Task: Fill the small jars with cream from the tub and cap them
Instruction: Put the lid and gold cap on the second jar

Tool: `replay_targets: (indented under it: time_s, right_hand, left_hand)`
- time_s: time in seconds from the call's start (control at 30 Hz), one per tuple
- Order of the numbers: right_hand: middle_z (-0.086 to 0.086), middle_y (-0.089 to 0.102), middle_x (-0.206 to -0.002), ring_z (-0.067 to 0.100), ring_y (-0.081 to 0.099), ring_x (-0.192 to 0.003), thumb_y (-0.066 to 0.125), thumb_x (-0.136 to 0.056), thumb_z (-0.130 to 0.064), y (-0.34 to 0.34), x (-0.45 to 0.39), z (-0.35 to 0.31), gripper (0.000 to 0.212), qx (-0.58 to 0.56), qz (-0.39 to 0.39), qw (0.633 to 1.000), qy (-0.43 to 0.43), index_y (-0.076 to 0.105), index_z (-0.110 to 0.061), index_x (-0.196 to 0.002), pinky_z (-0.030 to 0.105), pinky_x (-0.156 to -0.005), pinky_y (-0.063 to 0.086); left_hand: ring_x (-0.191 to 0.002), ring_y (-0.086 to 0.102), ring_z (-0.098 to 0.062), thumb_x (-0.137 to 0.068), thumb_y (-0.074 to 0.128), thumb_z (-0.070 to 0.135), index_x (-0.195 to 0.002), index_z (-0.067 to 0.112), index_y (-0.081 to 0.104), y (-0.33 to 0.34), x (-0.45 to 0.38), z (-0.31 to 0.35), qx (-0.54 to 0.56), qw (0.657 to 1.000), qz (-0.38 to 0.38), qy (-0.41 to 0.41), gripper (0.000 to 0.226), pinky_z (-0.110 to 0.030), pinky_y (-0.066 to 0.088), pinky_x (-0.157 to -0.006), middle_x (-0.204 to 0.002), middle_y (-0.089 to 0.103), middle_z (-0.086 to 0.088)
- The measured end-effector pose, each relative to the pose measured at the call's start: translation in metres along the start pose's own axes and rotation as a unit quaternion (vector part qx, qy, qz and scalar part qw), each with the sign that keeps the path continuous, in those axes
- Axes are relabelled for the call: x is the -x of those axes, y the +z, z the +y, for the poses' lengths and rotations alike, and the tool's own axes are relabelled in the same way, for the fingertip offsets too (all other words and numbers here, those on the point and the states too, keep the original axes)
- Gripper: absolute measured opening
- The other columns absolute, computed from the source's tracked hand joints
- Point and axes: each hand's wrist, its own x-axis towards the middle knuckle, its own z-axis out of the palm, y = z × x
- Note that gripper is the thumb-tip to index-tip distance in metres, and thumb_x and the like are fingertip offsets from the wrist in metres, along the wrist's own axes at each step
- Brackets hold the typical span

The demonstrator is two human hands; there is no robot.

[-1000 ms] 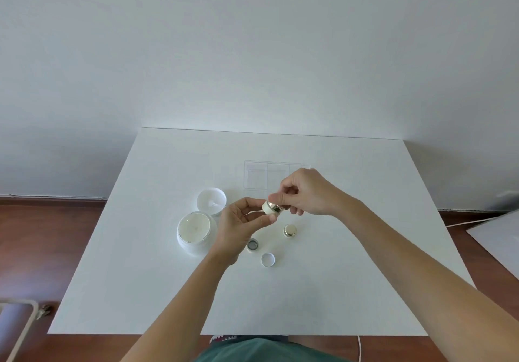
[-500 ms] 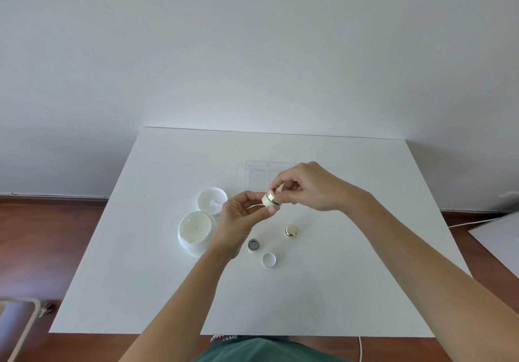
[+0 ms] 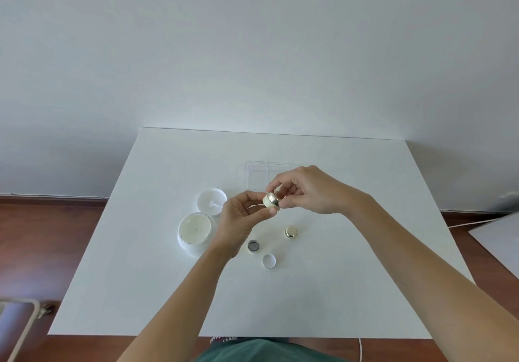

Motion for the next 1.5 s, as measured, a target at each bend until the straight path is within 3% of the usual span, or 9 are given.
replay_targets:
  time_s: [0.1,0.23,0.47,0.63,0.8,1.0,1.2,1.4,1.5]
  right_hand:
    - [-0.006,0.068,-0.077,0.008,0.064,-0.069,0.066,-0.087,-0.038,0.003,-0.002,-0.001,0.015,0.02,0.017,0.999,0.019,0.068,-0.025,-0.095,0.031,-0.066,0.054]
    - [0.005,0.067,-0.079,0.023,0.066,-0.073,0.057,-0.09,-0.049,0.007,-0.006,-0.003,0.041,0.071,0.048,0.995,0.046,0.066,-0.009,-0.085,0.041,-0.069,0.054]
    - [-0.006,0.072,-0.085,0.005,0.066,-0.082,0.07,-0.084,-0.031,0.003,0.0,-0.002,0.015,0.034,0.04,0.999,0.014,0.07,-0.022,-0.096,0.033,-0.08,0.056]
    - [-0.001,0.069,-0.086,0.015,0.065,-0.083,0.065,-0.086,-0.044,0.004,-0.004,-0.001,0.028,0.063,0.047,0.996,0.033,0.069,-0.017,-0.088,0.038,-0.077,0.056]
    - [0.005,0.064,-0.081,0.019,0.056,-0.069,0.058,-0.088,-0.052,0.007,-0.009,-0.001,0.044,0.1,0.029,0.993,0.048,0.065,-0.009,-0.083,0.032,-0.062,0.046]
    - [0.001,0.07,-0.088,0.017,0.066,-0.086,0.066,-0.084,-0.045,0.007,-0.006,-0.002,0.032,0.075,0.014,0.996,0.044,0.07,-0.015,-0.093,0.04,-0.08,0.056]
    - [0.005,0.068,-0.089,0.022,0.064,-0.085,0.058,-0.09,-0.048,0.009,-0.007,0.002,0.037,0.084,0.011,0.995,0.047,0.067,-0.013,-0.09,0.038,-0.073,0.053]
    - [0.004,0.067,-0.087,0.022,0.063,-0.082,0.056,-0.09,-0.05,0.012,-0.008,0.009,0.038,0.071,0.015,0.996,0.052,0.066,-0.014,-0.088,0.033,-0.067,0.049]
    - [0.002,0.067,-0.086,0.019,0.062,-0.08,0.058,-0.088,-0.051,0.013,-0.01,0.013,0.037,0.065,0.011,0.996,0.057,0.066,-0.015,-0.088,0.031,-0.066,0.049]
  left_hand:
    - [-0.092,0.075,-0.023,-0.069,0.084,0.01,-0.096,0.006,0.069,0.0,-0.001,0.001,0.001,1.0,0.0,0.007,0.031,-0.024,0.055,-0.081,-0.097,0.077,-0.012]
    - [-0.091,0.075,-0.021,-0.074,0.083,0.002,-0.09,0.016,0.073,0.001,0.0,0.001,0.0,1.0,0.001,0.007,0.023,-0.023,0.055,-0.08,-0.096,0.078,-0.011]
    - [-0.091,0.075,-0.023,-0.073,0.082,0.001,-0.096,0.004,0.069,-0.002,-0.001,-0.003,-0.005,1.0,0.008,0.005,0.027,-0.024,0.056,-0.08,-0.096,0.077,-0.013]
    - [-0.09,0.075,-0.022,-0.074,0.082,-0.002,-0.095,0.006,0.069,0.002,-0.001,-0.003,-0.011,1.0,0.013,0.017,0.026,-0.024,0.056,-0.079,-0.094,0.078,-0.012]
    - [-0.086,0.075,-0.018,-0.076,0.08,-0.006,-0.092,0.009,0.07,0.003,0.001,-0.007,-0.014,1.0,0.009,0.011,0.024,-0.022,0.056,-0.078,-0.09,0.078,-0.009]
    - [-0.083,0.075,-0.017,-0.075,0.08,-0.006,-0.094,0.005,0.068,0.0,0.0,-0.008,-0.028,0.999,0.019,0.009,0.025,-0.022,0.056,-0.077,-0.087,0.078,-0.01]
    - [-0.088,0.075,-0.021,-0.077,0.08,-0.003,-0.1,-0.001,0.067,0.002,0.001,-0.011,-0.054,0.998,0.037,0.021,0.026,-0.025,0.056,-0.08,-0.09,0.078,-0.015]
    - [-0.082,0.075,-0.014,-0.077,0.082,-0.001,-0.098,0.002,0.068,0.006,0.002,-0.019,-0.075,0.995,0.057,0.038,0.025,-0.021,0.056,-0.077,-0.08,0.078,-0.005]
    - [-0.08,0.074,-0.015,-0.075,0.084,0.005,-0.098,0.006,0.069,0.007,0.003,-0.023,-0.072,0.995,0.062,0.034,0.028,-0.027,0.056,-0.08,-0.078,0.077,-0.004]
